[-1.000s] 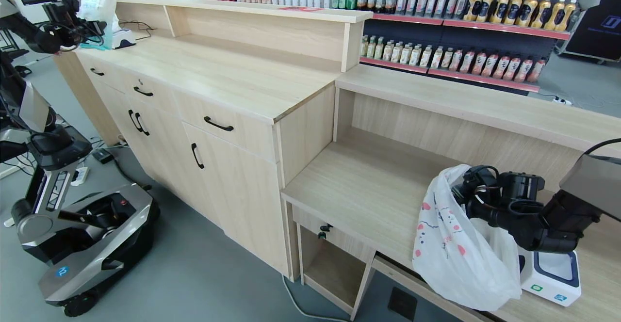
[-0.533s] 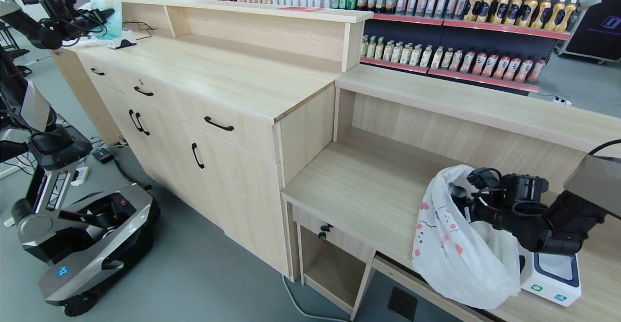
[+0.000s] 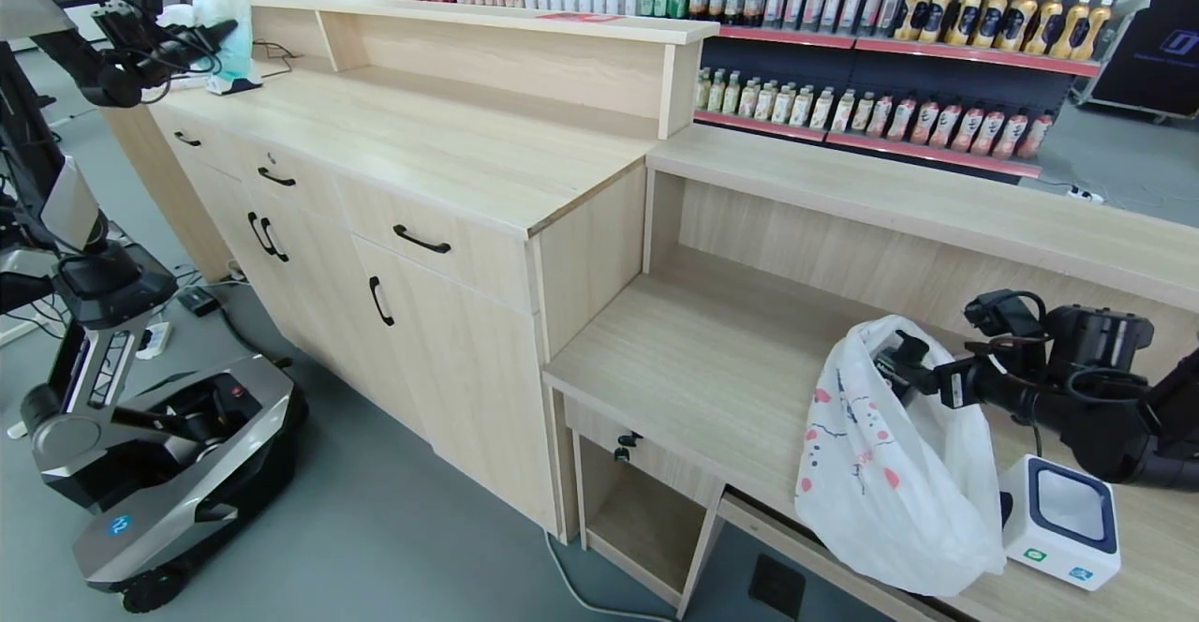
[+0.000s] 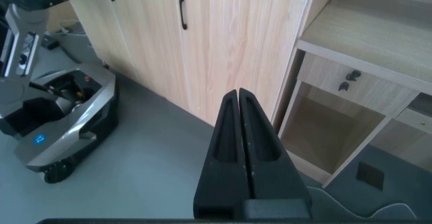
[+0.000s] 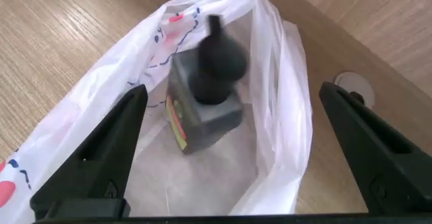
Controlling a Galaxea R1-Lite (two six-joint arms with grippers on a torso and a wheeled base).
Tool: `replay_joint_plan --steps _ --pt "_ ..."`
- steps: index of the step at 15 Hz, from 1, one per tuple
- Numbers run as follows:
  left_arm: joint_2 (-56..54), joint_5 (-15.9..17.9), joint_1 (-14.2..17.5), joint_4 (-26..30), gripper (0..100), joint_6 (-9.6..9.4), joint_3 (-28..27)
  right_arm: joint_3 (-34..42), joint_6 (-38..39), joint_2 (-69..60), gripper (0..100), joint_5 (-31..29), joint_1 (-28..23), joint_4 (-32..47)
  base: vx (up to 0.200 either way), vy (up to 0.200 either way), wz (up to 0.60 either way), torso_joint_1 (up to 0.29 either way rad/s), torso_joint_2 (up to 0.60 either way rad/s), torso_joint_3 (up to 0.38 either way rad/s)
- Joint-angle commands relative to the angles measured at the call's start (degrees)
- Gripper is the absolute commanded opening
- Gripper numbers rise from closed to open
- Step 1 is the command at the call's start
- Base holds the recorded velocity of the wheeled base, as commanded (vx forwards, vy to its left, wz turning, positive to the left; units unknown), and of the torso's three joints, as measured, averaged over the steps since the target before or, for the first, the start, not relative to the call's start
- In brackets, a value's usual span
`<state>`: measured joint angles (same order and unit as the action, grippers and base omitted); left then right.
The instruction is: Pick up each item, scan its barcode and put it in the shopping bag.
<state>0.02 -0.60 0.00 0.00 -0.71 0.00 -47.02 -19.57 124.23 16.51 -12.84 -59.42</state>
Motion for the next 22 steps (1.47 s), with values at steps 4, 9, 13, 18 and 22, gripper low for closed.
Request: replay_joint_plan --steps 4,9,13,18,22 --pt "0.0 0.0 0.0 0.0 0 -0.08 0.0 1.8 0.1 -4.1 100 0.2 -0.8 -0.1 0.0 0.0 0.0 0.0 0.0 0.0" --pt "0.0 0.0 0.0 0.0 0 -0.08 0.0 5.5 0.0 -14.0 100 0.1 -3.1 0.0 0.0 0.0 0.0 0.0 0.0 0.0" --pt "0.0 0.0 0.0 0.0 0 0.0 0.0 19.2 -3.3 -31.7 100 -0.9 -12.5 2.5 0.0 0.0 0.0 0.0 0.0 0.0" --pt "0.0 0.0 0.0 0.0 0 0.0 0.0 19.6 -4.7 -37.7 100 -3.0 -21.0 7.8 0.0 0.0 -0.6 0.0 0.0 0.003" --pt "0.0 0.0 0.0 0.0 0 0.0 0.0 19.6 -4.6 -36.2 100 -11.5 -24.3 16.8 0.0 0.0 -0.6 0.005 0.0 0.0"
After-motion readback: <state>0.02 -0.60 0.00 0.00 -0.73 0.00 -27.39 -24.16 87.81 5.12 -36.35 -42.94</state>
